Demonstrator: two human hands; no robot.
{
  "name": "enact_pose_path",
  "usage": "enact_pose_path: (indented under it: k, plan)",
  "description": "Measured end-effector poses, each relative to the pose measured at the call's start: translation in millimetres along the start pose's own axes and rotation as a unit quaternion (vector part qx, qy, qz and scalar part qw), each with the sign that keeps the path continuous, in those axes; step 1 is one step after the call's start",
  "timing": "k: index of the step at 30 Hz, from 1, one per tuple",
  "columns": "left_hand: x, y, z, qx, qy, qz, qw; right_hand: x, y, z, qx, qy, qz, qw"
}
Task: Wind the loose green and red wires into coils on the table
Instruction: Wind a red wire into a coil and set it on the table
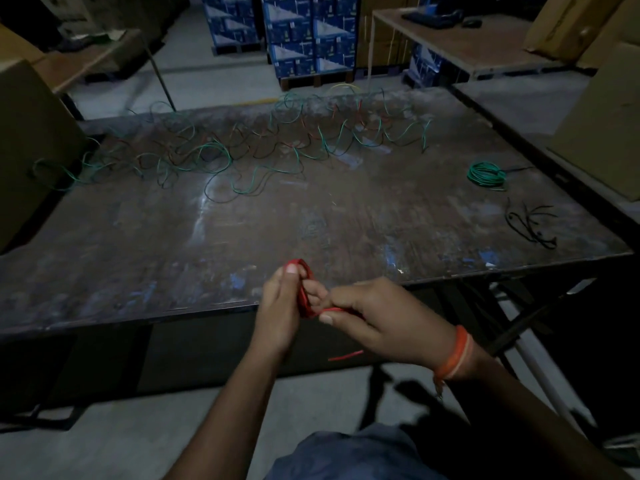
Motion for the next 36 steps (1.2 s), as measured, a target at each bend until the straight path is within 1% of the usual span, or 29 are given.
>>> enact_pose_path:
  k: [1,2,5,8,10,13,14,17,18,21,23,26,28,30,32,34,36]
  plan:
    - [-2,4,-4,0.033,-0.047,-0.018,0.998,2,-4,2,-0.010,-0.014,0.002,1.000]
    - [-2,7,-7,0.063,-0.068,-0.029,0.995,3,-8,5,-0.015,-0.030,0.000,0.999]
    - [2,10,-7,0.121,-0.037,-0.008,0.992,-1,-18,16,-0.032,-0.059,-0.007,0.998]
    - [0,9,-7,0.144,0.035,0.021,0.989,-11,-24,22,-0.064,-0.073,-0.022,0.995]
    - [-5,11,-9,0.140,0.088,0.043,0.985,-19,-27,22,-0.069,-0.123,-0.044,0.989]
    - [-5,15,-7,0.125,0.170,0.104,0.972,-30,-29,17,-0.080,-0.197,-0.074,0.974]
    - [-5,16,-6,0.131,0.199,0.124,0.963,-34,-30,14,-0.085,-0.211,-0.085,0.970]
    - [-4,17,0,0.176,0.310,0.156,0.921,-46,-33,3,-0.092,-0.255,-0.122,0.955]
    - [-4,17,2,0.179,0.335,0.166,0.910,-50,-33,0,-0.095,-0.270,-0.133,0.949]
    - [-5,18,12,0.165,0.411,0.189,0.876,-60,-30,-15,-0.101,-0.318,-0.177,0.926]
    - [-5,16,20,0.139,0.460,0.192,0.856,-61,-26,-27,-0.094,-0.344,-0.204,0.912]
    - [-6,10,35,0.071,0.479,0.187,0.855,-52,-18,-46,-0.089,-0.373,-0.218,0.898]
    - [-8,5,45,0.033,0.480,0.184,0.857,-41,-13,-58,-0.093,-0.372,-0.209,0.900]
    - [-8,0,53,0.005,0.482,0.192,0.855,-32,-10,-71,-0.102,-0.338,-0.200,0.914]
    - [-8,-2,60,-0.002,0.490,0.202,0.848,-23,-8,-79,-0.111,-0.258,-0.181,0.943]
    - [-8,-4,66,-0.004,0.490,0.207,0.847,-12,-7,-82,-0.107,-0.172,-0.134,0.970]
    - [-7,-5,71,-0.008,0.485,0.208,0.849,-1,-7,-87,-0.099,-0.131,-0.095,0.982]
Point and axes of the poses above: each hand's wrist, its own y-axis away from the middle knuckle, its own z-axis out of the back of the hand, x = y × z, the point moved 3 cm from there along -y, towards the middle knuckle, and after that the axes turned 13 degrees about -z, right-handed, at the moved point
